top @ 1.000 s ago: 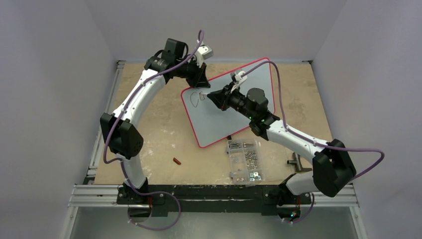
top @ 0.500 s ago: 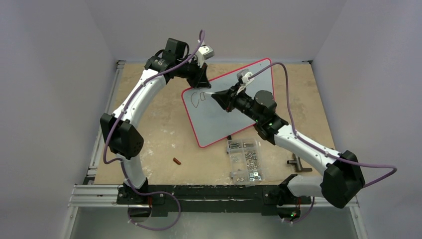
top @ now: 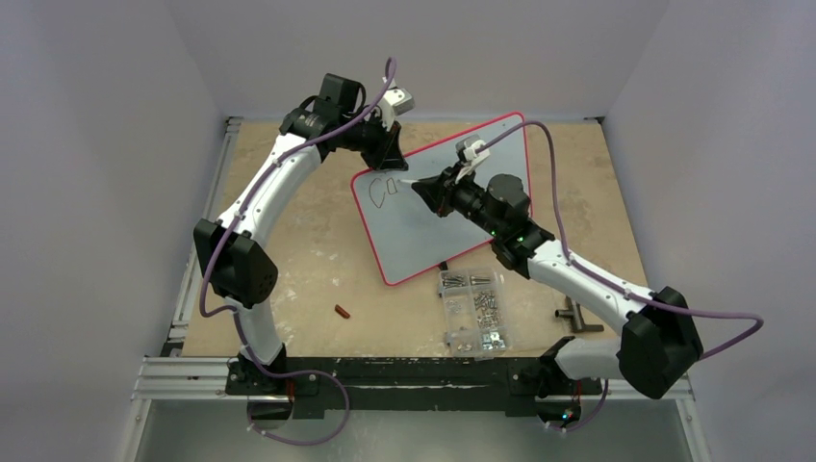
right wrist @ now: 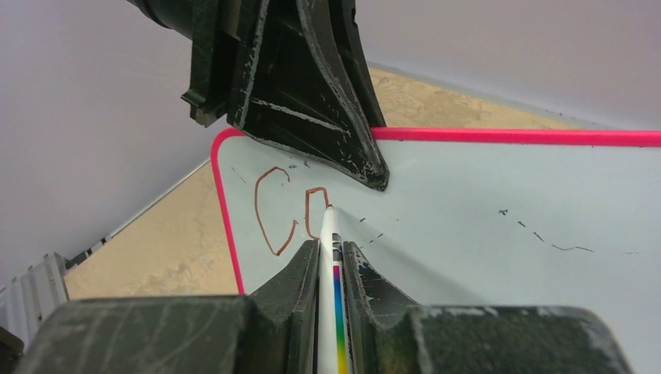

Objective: Write a sentence on the whiteboard

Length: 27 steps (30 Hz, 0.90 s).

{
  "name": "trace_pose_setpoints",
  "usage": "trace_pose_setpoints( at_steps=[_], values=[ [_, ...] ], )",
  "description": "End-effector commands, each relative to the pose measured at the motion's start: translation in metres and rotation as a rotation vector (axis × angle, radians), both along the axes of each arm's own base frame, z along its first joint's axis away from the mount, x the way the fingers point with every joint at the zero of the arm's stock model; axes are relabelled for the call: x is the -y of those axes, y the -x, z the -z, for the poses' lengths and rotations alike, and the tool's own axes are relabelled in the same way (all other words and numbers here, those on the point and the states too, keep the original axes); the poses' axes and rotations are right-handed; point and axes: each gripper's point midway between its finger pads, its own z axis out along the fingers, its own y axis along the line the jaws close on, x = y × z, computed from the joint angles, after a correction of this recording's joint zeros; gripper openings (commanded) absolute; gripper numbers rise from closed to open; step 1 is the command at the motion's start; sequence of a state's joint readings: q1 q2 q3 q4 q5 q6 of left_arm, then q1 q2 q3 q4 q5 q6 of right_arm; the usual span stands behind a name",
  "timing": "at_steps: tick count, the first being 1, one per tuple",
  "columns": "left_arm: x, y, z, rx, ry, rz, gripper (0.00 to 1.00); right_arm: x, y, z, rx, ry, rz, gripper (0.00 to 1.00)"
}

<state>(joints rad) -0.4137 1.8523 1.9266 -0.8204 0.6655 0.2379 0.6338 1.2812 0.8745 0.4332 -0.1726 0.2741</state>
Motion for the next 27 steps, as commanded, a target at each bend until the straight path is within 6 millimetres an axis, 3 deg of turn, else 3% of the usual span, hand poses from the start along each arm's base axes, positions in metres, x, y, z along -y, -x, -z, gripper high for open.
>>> trace_pose_setpoints(
  at_steps=[1, 27],
  values=[
    [-0.014, -0.006, 0.023, 0.051, -0.139, 0.006, 0.0, 0.002, -0.009, -0.007, 0.025, -0.007, 0.035, 0.0],
    [-0.011, -0.004, 0.025, 0.052, -0.149, 0.014, 0.0, -0.003, -0.027, -0.011, 0.008, -0.022, 0.076, 0.0]
  ],
)
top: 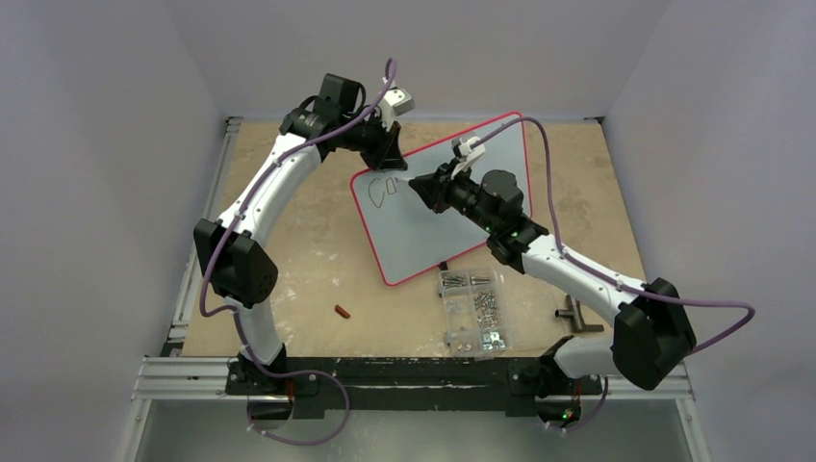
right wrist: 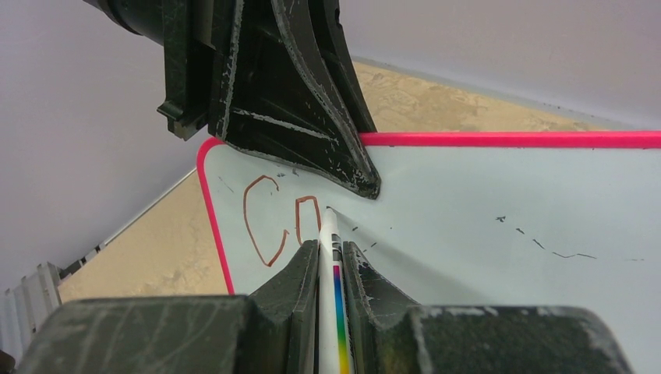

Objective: Write a sentence on the whiteboard

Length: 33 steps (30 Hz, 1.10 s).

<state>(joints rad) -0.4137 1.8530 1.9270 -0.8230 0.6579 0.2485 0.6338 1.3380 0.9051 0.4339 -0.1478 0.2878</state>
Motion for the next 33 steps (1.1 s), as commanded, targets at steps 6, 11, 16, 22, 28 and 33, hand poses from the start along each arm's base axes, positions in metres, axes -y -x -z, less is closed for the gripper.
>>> trace_pose_setpoints(
  at_steps=[6, 11, 16, 22, 28, 33],
  values=[
    [-0.01, -0.003, 0.023, 0.045, -0.139, 0.014, 0.0, 0.003, -0.019, -0.018, 0.025, -0.029, 0.07, 0.0],
    [-0.009, -0.003, 0.023, 0.047, -0.14, 0.017, 0.0, 0.003, -0.018, -0.011, 0.01, -0.017, 0.068, 0.0],
    [-0.009, -0.003, 0.024, 0.045, -0.142, 0.016, 0.0, 0.006, -0.014, -0.001, -0.001, -0.006, 0.07, 0.0],
    [-0.01, -0.004, 0.024, 0.045, -0.144, 0.013, 0.0, 0.011, -0.007, 0.011, -0.016, 0.006, 0.07, 0.0],
    [-0.01, -0.003, 0.024, 0.045, -0.144, 0.014, 0.0, 0.016, 0.0, 0.022, -0.033, 0.015, 0.071, 0.0],
    [-0.01, -0.003, 0.023, 0.046, -0.144, 0.014, 0.0, 0.021, 0.004, 0.025, -0.04, 0.016, 0.08, 0.0]
  ],
)
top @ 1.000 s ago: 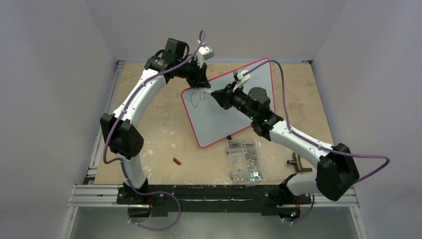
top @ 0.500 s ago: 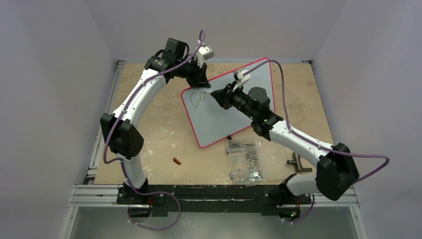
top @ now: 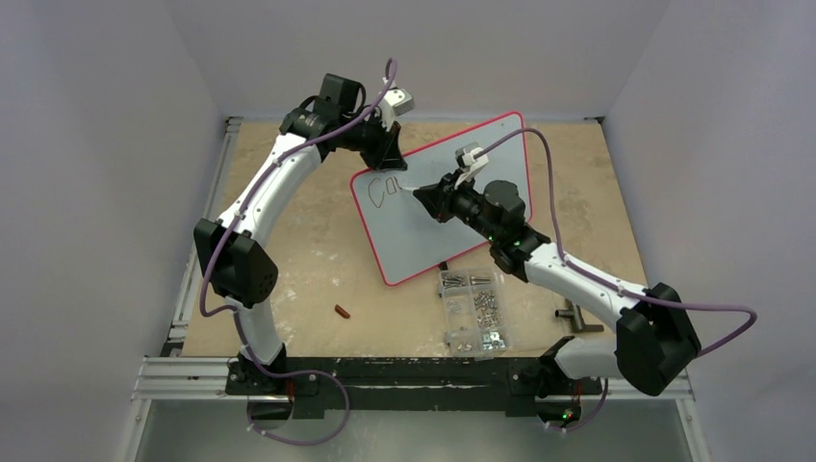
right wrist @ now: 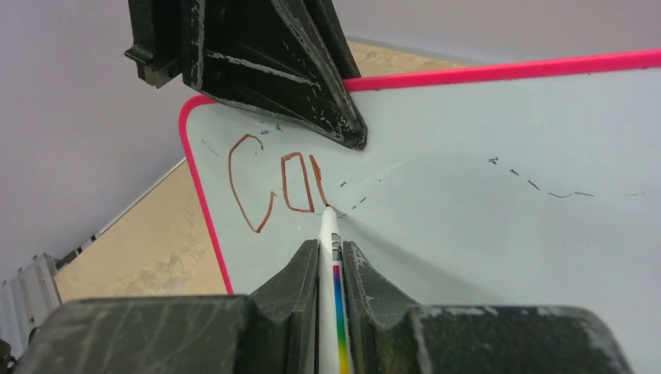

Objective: Write a sentence on the whiteboard

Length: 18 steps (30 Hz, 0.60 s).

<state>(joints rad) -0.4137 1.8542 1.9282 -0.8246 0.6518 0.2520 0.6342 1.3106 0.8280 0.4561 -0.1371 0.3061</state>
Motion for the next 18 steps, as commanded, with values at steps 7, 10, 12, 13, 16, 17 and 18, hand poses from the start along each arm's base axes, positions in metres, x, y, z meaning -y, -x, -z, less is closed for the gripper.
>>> trace_pose_setpoints(
  at_steps=[7, 10, 12, 13, 16, 17, 18],
  values=[
    [-0.009, -0.001, 0.022, 0.043, -0.139, 0.017, 0.0, 0.022, -0.006, 0.001, -0.006, 0.019, 0.115, 0.0],
    [-0.009, -0.001, 0.022, 0.044, -0.137, 0.02, 0.0, 0.023, -0.008, -0.003, 0.002, 0.017, 0.125, 0.0],
    [-0.009, -0.001, 0.022, 0.042, -0.138, 0.019, 0.0, 0.023, -0.01, -0.008, 0.009, 0.011, 0.131, 0.0],
    [-0.009, 0.0, 0.022, 0.041, -0.138, 0.019, 0.0, 0.022, -0.013, -0.012, 0.016, 0.008, 0.134, 0.0],
    [-0.009, 0.0, 0.022, 0.041, -0.138, 0.02, 0.0, 0.02, -0.018, -0.02, 0.029, 0.005, 0.141, 0.0],
    [-0.009, 0.0, 0.022, 0.043, -0.138, 0.021, 0.0, 0.019, -0.019, -0.023, 0.033, 0.004, 0.139, 0.0],
    [-0.009, 0.0, 0.022, 0.042, -0.138, 0.021, 0.0, 0.018, -0.02, -0.026, 0.039, 0.002, 0.14, 0.0]
  ],
)
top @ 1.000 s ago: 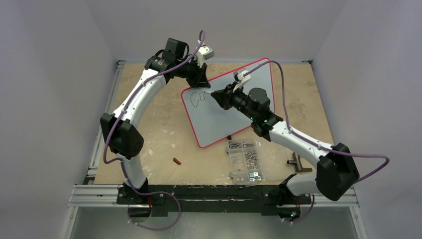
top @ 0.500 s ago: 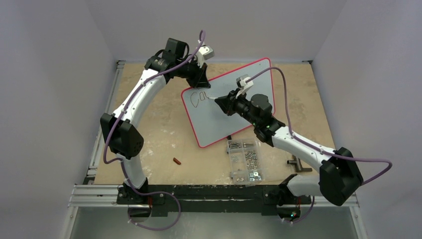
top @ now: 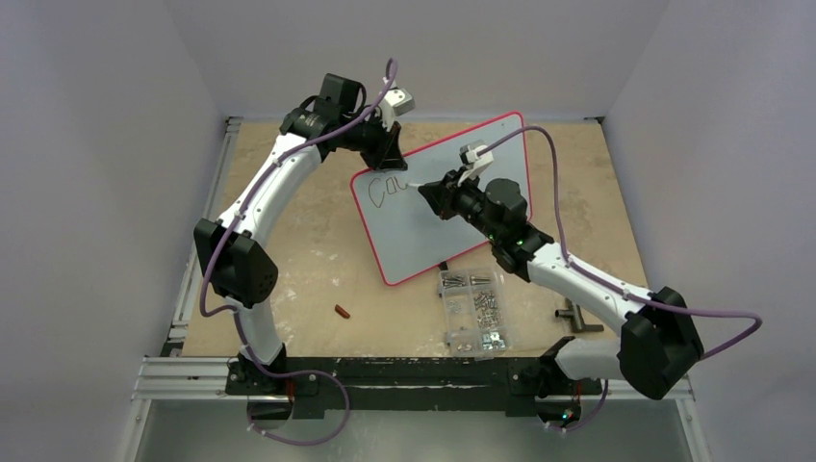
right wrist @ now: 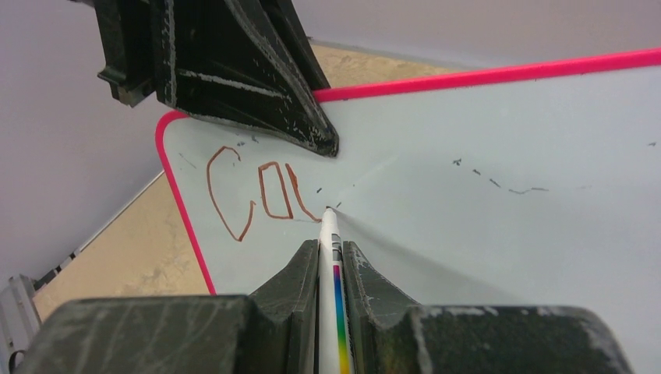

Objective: Write a sentence on the whiteboard

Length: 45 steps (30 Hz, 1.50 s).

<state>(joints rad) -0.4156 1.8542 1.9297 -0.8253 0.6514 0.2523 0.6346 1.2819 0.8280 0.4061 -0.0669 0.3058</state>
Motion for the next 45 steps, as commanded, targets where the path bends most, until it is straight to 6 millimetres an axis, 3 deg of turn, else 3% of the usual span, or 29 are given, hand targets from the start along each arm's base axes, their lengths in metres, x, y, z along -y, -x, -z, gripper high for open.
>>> trace_pose_setpoints(
  at_steps=[1, 12, 27, 35, 41, 45],
  values=[
    [-0.009, 0.0, 0.022, 0.04, -0.139, 0.021, 0.0, 0.005, -0.018, -0.028, 0.057, -0.013, 0.07, 0.0],
    [-0.009, 0.001, 0.022, 0.042, -0.139, 0.023, 0.0, 0.001, -0.028, -0.04, 0.07, -0.024, 0.075, 0.0],
    [-0.009, 0.001, 0.021, 0.045, -0.14, 0.021, 0.0, 0.01, -0.01, 0.001, 0.001, 0.01, 0.062, 0.0],
    [-0.009, 0.002, 0.019, 0.045, -0.136, 0.022, 0.0, 0.014, -0.004, 0.012, -0.018, 0.026, 0.061, 0.0],
    [-0.008, 0.002, 0.019, 0.045, -0.135, 0.022, 0.0, 0.02, 0.001, 0.01, -0.02, 0.033, 0.072, 0.0],
    [-0.009, 0.002, 0.019, 0.044, -0.137, 0.021, 0.0, 0.021, 0.006, -0.008, -0.003, -0.001, 0.064, 0.0]
  ],
)
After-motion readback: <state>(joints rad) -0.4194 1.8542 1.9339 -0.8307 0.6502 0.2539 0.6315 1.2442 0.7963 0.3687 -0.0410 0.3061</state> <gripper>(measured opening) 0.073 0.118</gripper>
